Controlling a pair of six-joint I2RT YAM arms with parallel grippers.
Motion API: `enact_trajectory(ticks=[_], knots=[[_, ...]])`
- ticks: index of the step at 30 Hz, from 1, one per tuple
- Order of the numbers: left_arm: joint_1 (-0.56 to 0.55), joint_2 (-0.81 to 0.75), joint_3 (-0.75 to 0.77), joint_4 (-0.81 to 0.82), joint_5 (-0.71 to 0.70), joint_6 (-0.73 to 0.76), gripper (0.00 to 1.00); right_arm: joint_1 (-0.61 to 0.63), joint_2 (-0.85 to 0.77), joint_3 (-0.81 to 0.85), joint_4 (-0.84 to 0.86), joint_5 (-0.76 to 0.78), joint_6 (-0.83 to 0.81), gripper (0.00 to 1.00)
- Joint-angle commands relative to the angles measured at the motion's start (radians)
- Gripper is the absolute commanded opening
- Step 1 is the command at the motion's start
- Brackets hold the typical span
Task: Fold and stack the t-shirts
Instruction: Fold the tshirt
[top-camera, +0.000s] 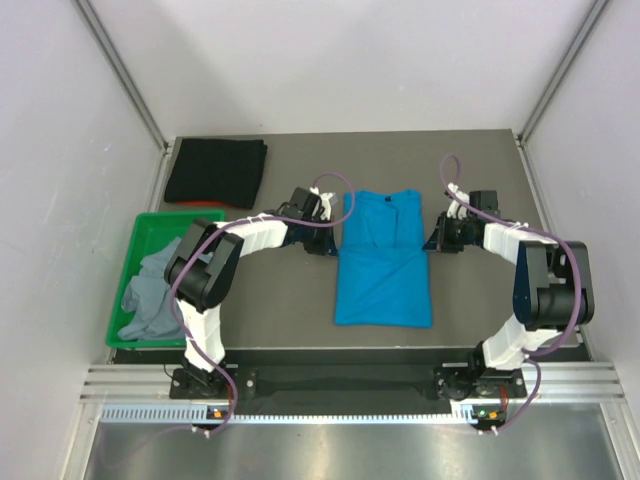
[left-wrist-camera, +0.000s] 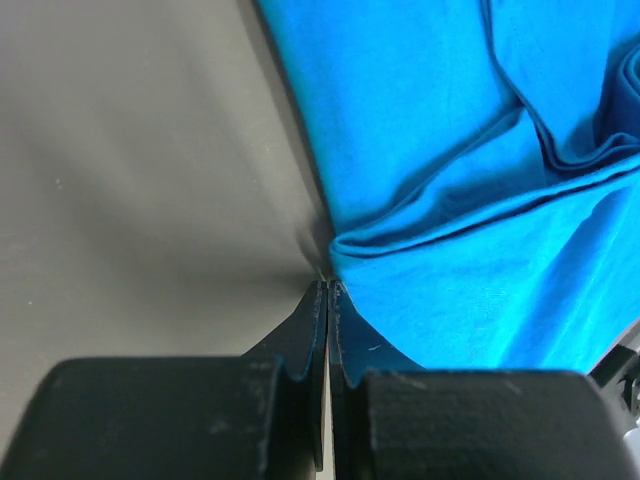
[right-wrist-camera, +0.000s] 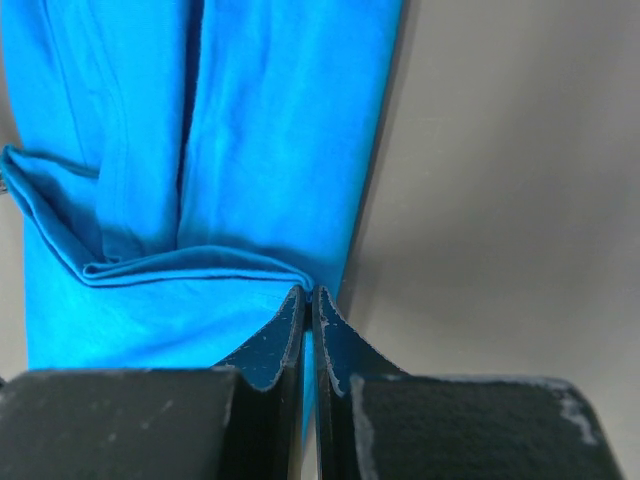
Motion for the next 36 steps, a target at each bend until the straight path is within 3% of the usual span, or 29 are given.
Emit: enact_trajectory(ticks=[1, 7, 11, 12, 13, 14, 17, 21, 27, 33, 36], knots=[[0.002, -0.034, 0.027, 0.018, -0.025, -0.014, 0.00, 0.007, 0.009, -0.004, 0.074, 0.031, -0.015, 0.00], [0.002, -0.031, 0.037, -0.004, -0.054, -0.022, 0.00, 0.007, 0.037, 0.004, 0.080, 0.004, -0.006, 0.01], [0.002, -0.049, 0.062, -0.021, -0.055, -0.022, 0.00, 0.007, 0.023, 0.013, 0.076, -0.013, 0.024, 0.13], [0.002, -0.057, 0.068, -0.042, -0.057, -0.019, 0.02, 0.007, 0.017, 0.018, 0.070, -0.015, 0.032, 0.16], [0.002, -0.075, 0.073, -0.048, -0.060, -0.014, 0.21, 0.009, 0.006, 0.025, 0.045, -0.016, 0.041, 0.21], [0.002, -0.087, 0.074, -0.051, -0.061, -0.011, 0.28, 0.036, 0.000, 0.042, 0.031, -0.015, 0.057, 0.31], [0.002, -0.123, 0.080, -0.062, -0.045, 0.012, 0.33, 0.040, -0.049, 0.062, -0.022, 0.008, 0.107, 0.40], [-0.001, -0.138, 0.074, -0.056, 0.046, 0.029, 0.32, 0.041, -0.135, 0.062, -0.110, 0.092, 0.184, 0.42], [-0.021, -0.153, 0.056, -0.054, 0.060, 0.029, 0.32, 0.041, -0.245, 0.036, -0.291, 0.192, 0.213, 0.42], [-0.046, -0.112, 0.065, 0.007, 0.132, 0.004, 0.30, 0.116, -0.259, 0.013, -0.233, 0.151, 0.216, 0.37], [-0.049, -0.077, 0.077, -0.008, 0.083, -0.006, 0.29, 0.156, -0.215, 0.004, -0.202, 0.149, 0.250, 0.34]])
